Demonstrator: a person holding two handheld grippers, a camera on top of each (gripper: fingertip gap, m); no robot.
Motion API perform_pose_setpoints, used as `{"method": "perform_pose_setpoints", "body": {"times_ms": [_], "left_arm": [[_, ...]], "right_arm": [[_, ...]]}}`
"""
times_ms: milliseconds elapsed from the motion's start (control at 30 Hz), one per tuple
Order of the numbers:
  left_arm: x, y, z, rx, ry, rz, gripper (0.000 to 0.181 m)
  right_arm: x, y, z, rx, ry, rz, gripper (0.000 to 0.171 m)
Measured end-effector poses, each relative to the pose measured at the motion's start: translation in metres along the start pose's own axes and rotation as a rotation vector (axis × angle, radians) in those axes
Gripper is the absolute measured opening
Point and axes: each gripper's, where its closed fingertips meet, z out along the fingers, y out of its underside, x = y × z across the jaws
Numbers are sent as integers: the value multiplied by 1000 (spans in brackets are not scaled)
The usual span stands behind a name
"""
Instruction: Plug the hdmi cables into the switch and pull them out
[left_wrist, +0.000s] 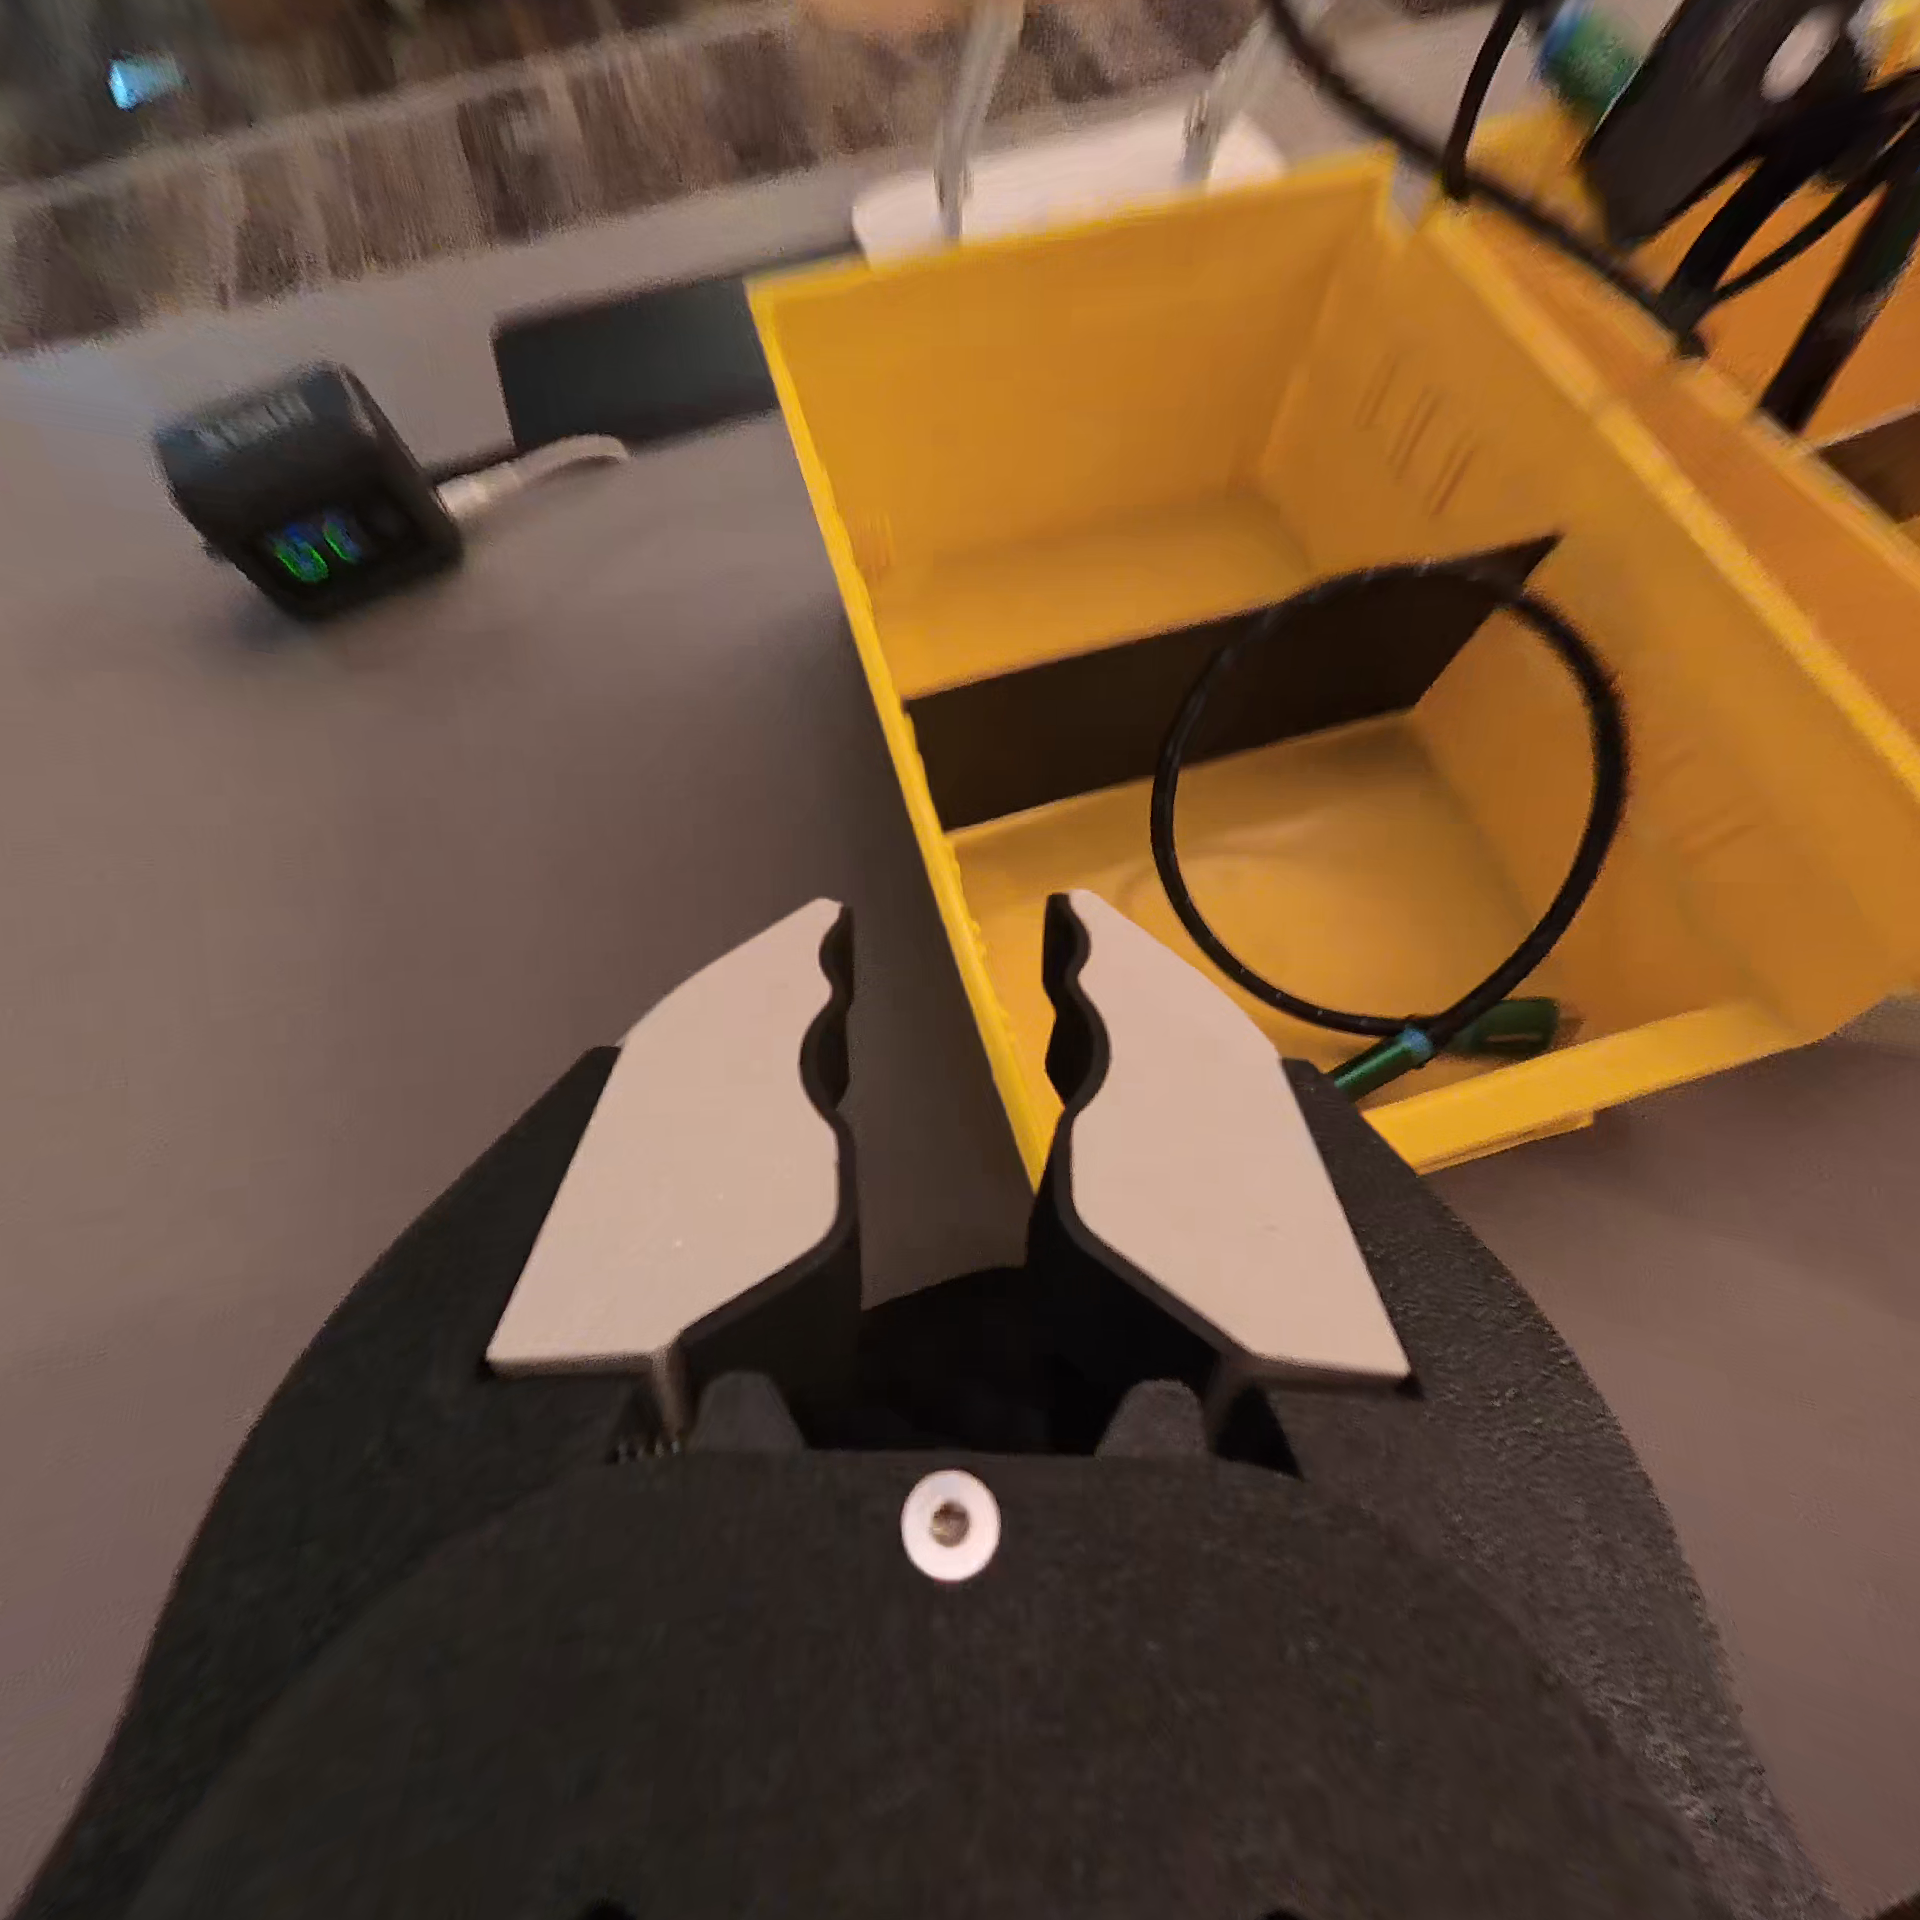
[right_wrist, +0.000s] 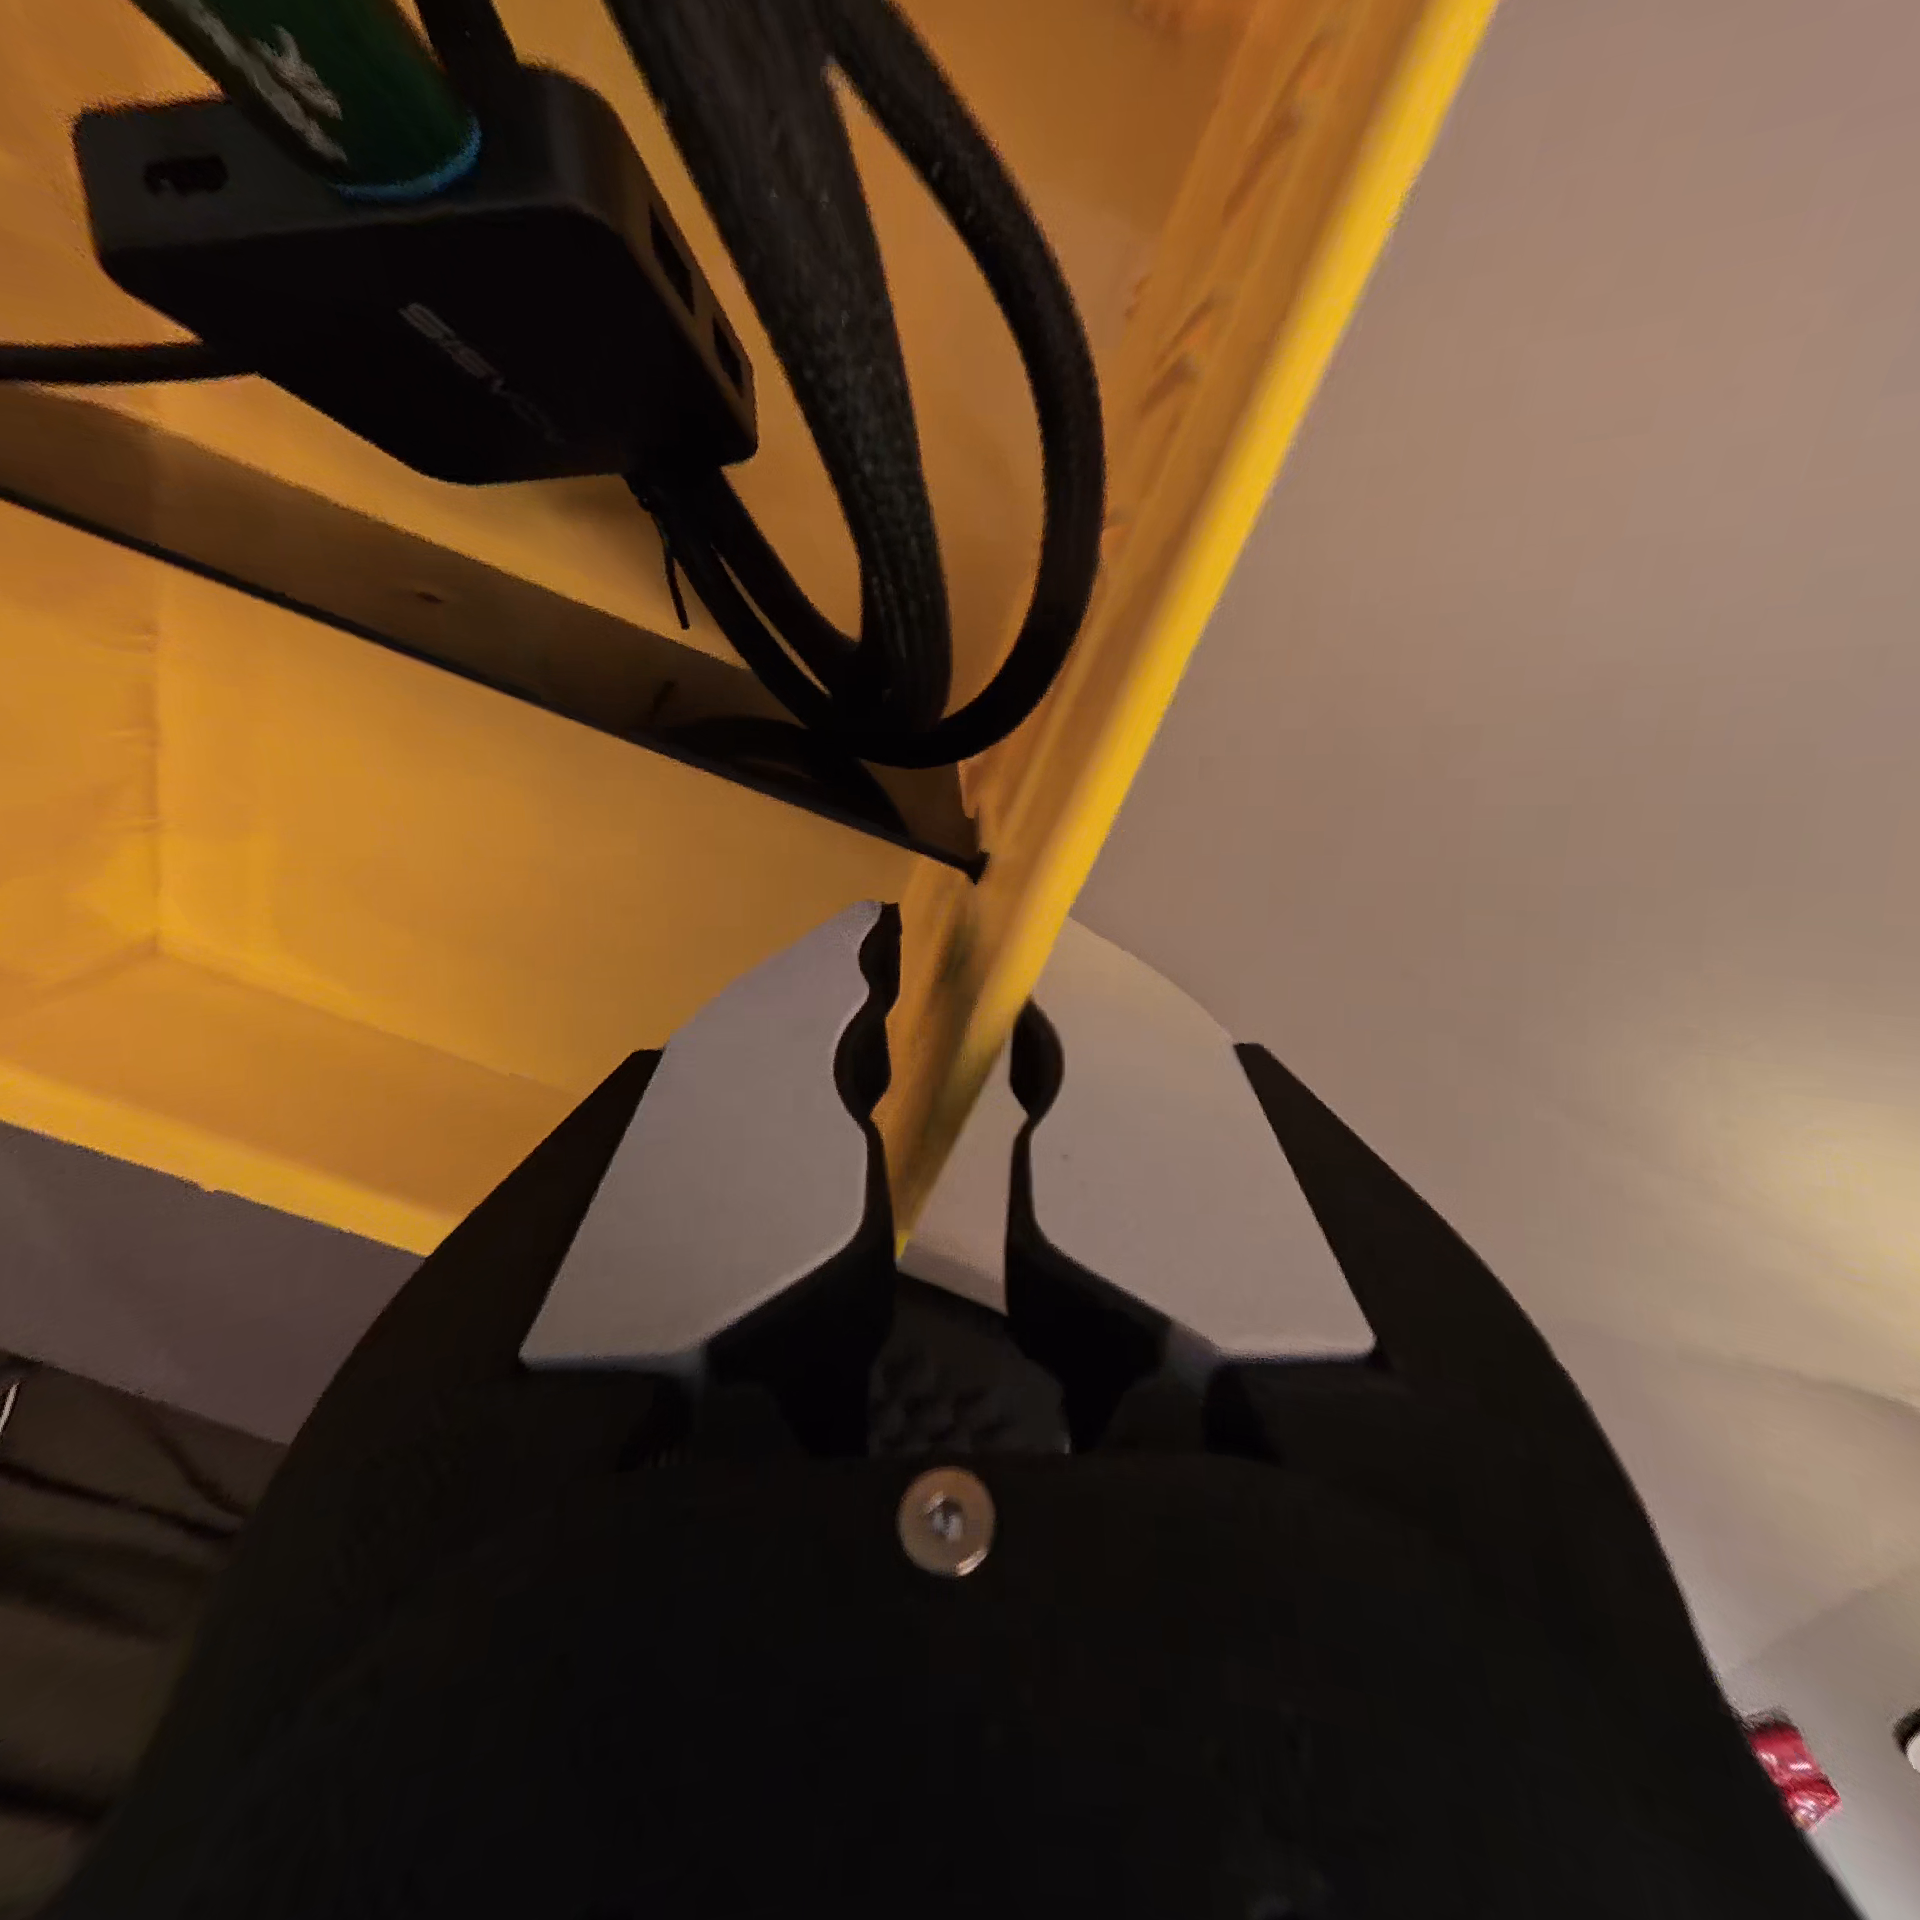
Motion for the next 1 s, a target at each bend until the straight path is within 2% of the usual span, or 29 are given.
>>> {"method": "perform_pose_setpoints", "body": {"times_ms": [33, 133, 233, 300, 367, 433, 500, 567, 667, 833, 1000], "left_arm": [[-4, -12, -11, 21, -5, 7, 37], [-19, -54, -42, 76, -45, 50, 47], [-29, -100, -67, 170, -69, 84, 49], [-34, -127, -79, 224, -65, 71, 50], [-37, -146, -87, 263, -47, 39, 52], [-38, -153, -87, 276, -25, 11, 55], [-38, -152, -81, 292, -1, -2, 54], [-35, -146, -73, 303, 31, -6, 51], [-38, -143, -65, 277, 52, -1, 52], [-46, -141, -65, 297, 69, -12, 51], [-43, -141, -64, 303, 102, 8, 50]], "right_arm": [[2, -3, -6, 30, 13, 6, 21], [10, -10, -38, 150, 93, 38, 22], [1, -25, -85, 361, 149, 43, 23], [-35, -44, -117, 557, 67, -8, 25], [-90, -63, -146, 759, -100, -86, 27], [-155, -73, -154, 837, -316, -176, 27], [-205, -78, -131, 733, -434, -238, 27], [-224, -84, -92, 577, -360, -254, 23], [-228, -89, -51, 416, -203, -255, 18], [-211, -106, -26, 329, -12, -193, 18], [-224, -118, -17, 269, -109, 36, 10]]}}
